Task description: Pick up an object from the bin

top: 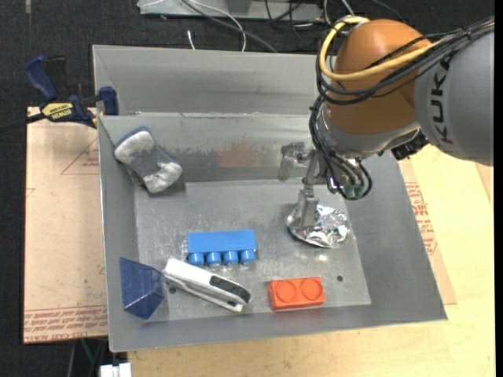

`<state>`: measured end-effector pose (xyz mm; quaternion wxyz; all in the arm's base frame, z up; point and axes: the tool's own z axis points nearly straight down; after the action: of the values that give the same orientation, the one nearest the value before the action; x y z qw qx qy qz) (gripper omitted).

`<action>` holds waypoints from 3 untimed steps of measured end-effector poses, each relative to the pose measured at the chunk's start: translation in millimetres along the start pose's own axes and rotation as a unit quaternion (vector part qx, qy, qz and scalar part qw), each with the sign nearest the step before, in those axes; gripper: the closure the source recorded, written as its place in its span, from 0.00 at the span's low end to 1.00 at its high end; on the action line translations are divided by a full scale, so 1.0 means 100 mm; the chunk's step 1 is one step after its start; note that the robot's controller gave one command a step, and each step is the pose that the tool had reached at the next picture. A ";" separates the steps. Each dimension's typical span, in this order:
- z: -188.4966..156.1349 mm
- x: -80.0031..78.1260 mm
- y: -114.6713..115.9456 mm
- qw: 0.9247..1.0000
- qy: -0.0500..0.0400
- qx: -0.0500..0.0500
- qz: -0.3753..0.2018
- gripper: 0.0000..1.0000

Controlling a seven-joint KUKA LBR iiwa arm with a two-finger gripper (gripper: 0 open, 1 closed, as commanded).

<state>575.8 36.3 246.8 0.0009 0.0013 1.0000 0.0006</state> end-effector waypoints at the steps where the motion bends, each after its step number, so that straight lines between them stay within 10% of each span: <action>1: 0.85 0.01 0.53 0.998 -0.001 -0.001 -0.068 0.00; 2: 0.82 0.61 0.18 0.998 -0.004 0.001 -0.063 0.00; 3: 1.50 0.22 1.11 0.991 -0.001 -0.003 -0.137 0.00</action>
Offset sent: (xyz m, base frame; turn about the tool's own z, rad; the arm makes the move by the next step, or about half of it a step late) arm -0.0608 0.0187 -0.0819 -0.1283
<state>554.5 147.3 96.8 0.0023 -0.1362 0.9907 0.0037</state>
